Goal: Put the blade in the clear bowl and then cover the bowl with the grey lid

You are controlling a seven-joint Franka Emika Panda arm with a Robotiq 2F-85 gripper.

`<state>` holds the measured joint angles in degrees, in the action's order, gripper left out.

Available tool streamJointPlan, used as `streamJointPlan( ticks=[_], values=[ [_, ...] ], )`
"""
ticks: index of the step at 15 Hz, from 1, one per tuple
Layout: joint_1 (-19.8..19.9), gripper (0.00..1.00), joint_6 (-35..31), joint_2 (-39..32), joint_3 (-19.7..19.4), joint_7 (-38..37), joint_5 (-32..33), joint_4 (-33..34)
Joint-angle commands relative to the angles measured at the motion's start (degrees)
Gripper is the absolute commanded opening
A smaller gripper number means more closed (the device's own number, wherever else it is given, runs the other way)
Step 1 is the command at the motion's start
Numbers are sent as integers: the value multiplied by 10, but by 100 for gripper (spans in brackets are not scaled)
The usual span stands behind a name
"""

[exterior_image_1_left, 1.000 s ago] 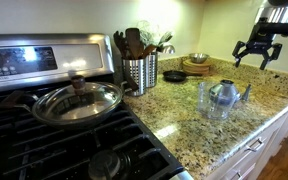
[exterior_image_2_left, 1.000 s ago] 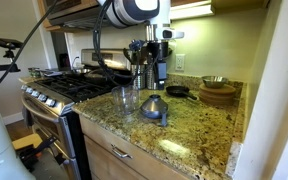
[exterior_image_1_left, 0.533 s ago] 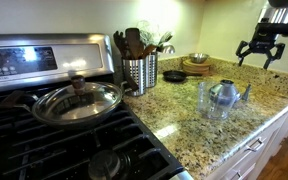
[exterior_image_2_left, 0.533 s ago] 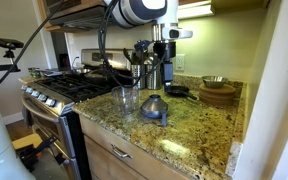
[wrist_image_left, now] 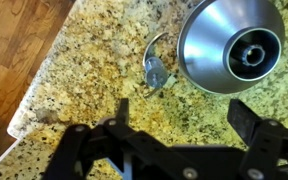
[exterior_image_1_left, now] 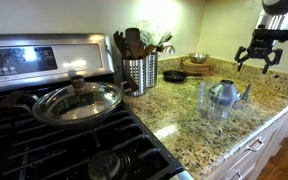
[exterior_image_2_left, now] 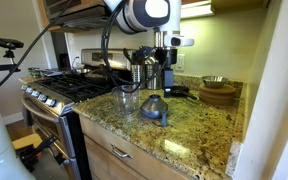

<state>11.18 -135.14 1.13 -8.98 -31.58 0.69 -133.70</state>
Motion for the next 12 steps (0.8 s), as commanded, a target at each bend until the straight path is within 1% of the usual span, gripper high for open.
streamJointPlan(
  ticks=[1,7,12],
  values=[
    [-3,100,0,-1,-4,3,-4,-1],
    [0,100,-6,-9,-8,4,-5,-7],
    [0,100,-17,-30,-13,10,-15,-4]
  ],
)
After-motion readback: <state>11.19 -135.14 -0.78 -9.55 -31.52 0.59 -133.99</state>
